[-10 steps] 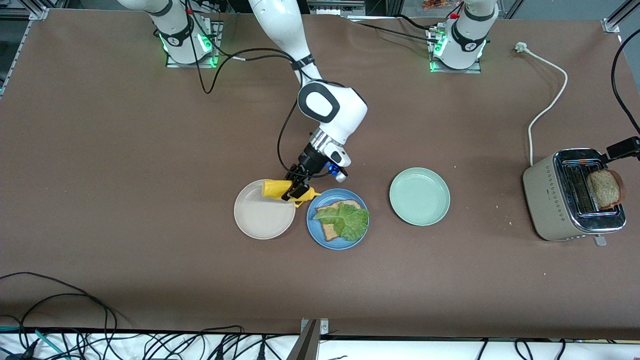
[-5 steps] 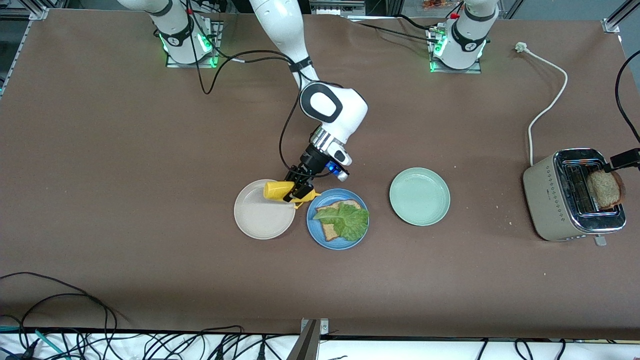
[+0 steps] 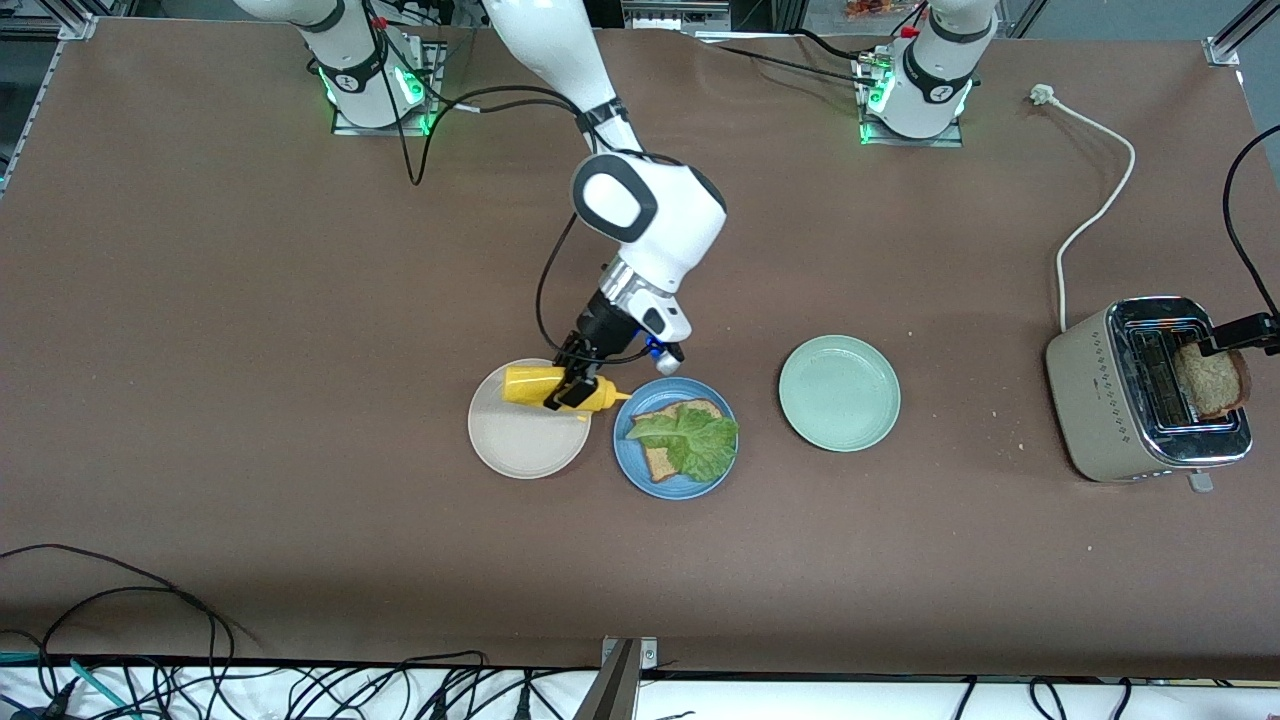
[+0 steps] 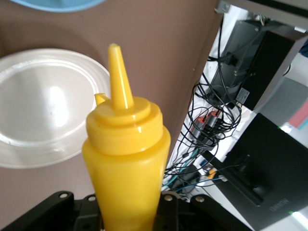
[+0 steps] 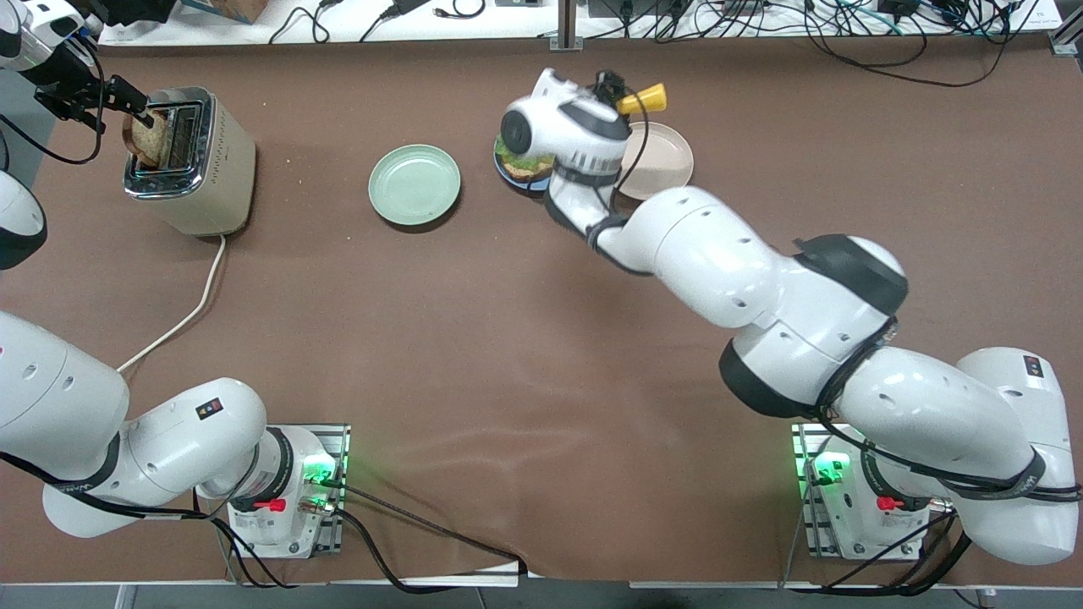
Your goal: Make sandwich in blue plate with both arms
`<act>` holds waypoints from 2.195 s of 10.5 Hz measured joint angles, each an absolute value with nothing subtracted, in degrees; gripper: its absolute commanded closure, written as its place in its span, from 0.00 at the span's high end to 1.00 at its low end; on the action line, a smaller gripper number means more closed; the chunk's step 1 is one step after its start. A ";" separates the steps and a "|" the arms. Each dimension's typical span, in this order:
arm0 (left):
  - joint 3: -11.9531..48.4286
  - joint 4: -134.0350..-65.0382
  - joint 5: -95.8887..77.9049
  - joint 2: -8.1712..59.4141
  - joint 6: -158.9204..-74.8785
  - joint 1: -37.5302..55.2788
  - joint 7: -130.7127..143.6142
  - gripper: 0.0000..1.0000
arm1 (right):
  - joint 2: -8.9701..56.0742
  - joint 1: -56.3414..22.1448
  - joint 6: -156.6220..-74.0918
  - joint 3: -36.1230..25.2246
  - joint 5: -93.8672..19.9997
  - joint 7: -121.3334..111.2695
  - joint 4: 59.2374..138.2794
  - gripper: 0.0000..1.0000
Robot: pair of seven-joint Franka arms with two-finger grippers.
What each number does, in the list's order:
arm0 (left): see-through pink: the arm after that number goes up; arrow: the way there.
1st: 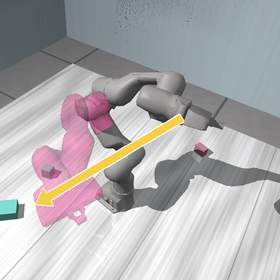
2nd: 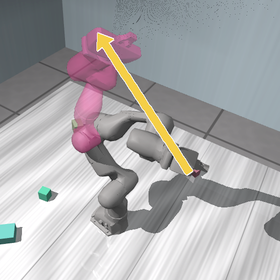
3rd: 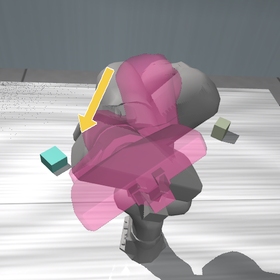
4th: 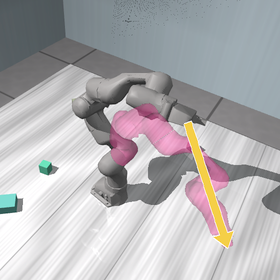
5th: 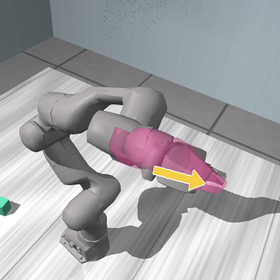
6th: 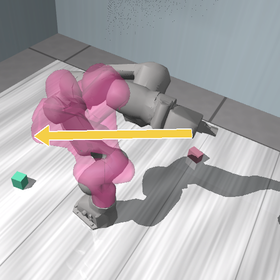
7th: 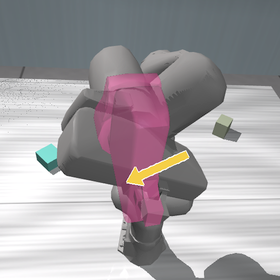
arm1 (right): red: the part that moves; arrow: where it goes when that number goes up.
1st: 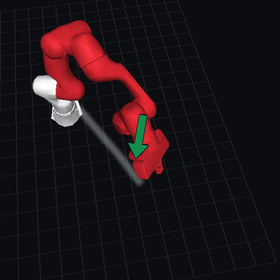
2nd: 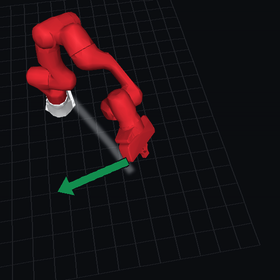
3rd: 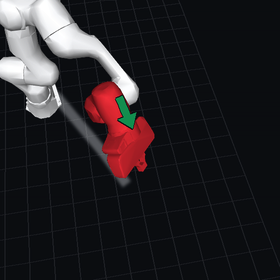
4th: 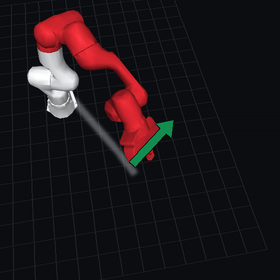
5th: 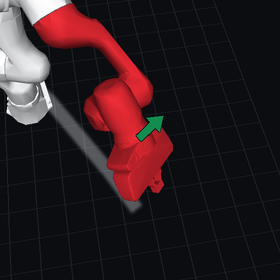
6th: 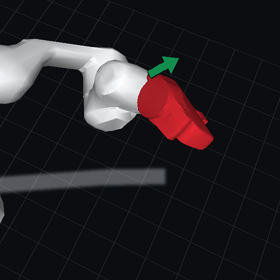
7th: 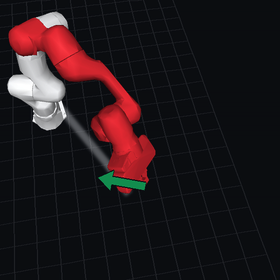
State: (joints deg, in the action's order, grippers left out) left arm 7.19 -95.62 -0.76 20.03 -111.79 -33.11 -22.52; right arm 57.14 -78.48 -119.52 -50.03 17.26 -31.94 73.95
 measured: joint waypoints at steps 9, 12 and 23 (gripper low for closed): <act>7.20 -95.44 -0.74 20.89 -112.49 -33.28 -22.74 0.15 | 39.24 -54.38 -94.92 -60.22 -35.43 -74.82 77.30 0.00; 7.20 -95.42 -0.73 20.91 -112.49 -33.30 -22.77 0.00 | 39.58 -43.17 -87.53 -59.44 -51.21 -94.46 83.01 0.00; 9.45 -90.04 -0.72 14.47 -104.91 -33.01 -22.82 0.00 | 50.62 -5.78 -71.04 -27.96 -66.52 -140.10 90.27 0.00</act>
